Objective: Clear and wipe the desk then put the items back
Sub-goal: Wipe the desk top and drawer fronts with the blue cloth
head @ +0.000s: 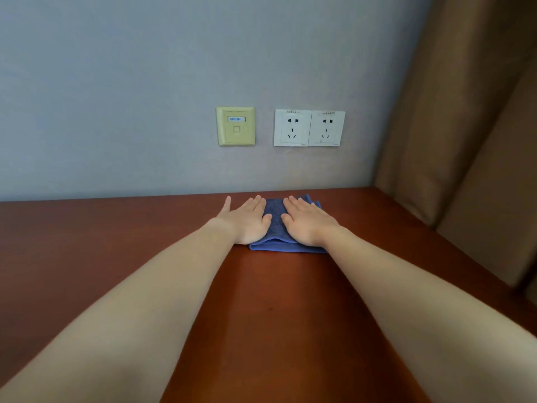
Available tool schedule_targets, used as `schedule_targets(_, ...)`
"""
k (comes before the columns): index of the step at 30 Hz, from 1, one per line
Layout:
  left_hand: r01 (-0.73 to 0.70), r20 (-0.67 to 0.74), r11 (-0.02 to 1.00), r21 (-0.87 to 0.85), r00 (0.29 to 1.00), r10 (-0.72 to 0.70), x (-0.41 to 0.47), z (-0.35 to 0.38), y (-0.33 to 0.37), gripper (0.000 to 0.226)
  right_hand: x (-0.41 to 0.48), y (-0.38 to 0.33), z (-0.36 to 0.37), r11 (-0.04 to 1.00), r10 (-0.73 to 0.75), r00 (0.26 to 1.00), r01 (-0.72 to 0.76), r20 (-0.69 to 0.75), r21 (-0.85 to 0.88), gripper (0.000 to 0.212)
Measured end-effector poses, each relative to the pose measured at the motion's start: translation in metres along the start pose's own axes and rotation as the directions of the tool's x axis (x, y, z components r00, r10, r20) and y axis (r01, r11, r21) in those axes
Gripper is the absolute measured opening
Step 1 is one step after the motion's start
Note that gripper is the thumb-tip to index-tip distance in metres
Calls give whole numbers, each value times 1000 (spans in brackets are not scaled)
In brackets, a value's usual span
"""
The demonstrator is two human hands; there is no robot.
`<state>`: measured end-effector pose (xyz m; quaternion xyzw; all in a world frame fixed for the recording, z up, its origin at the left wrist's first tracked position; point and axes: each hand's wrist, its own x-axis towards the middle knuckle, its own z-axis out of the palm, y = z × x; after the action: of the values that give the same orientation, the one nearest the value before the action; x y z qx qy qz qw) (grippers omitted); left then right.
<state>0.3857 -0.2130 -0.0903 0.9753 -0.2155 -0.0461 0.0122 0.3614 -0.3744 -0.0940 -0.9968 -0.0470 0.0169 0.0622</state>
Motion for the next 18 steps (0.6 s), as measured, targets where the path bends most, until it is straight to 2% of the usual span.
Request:
schedule_targets(10,27,-17,1000,15,999,-27,71,-8,-12,57,75,22,-4,1000,9,1000,-9,-29,-16,56)
schedule_targets(18,28,-1,999,41,1000,-28,59,-10,-6,57,63,17,-4,1000,11,1000,-11,-24,-11,57)
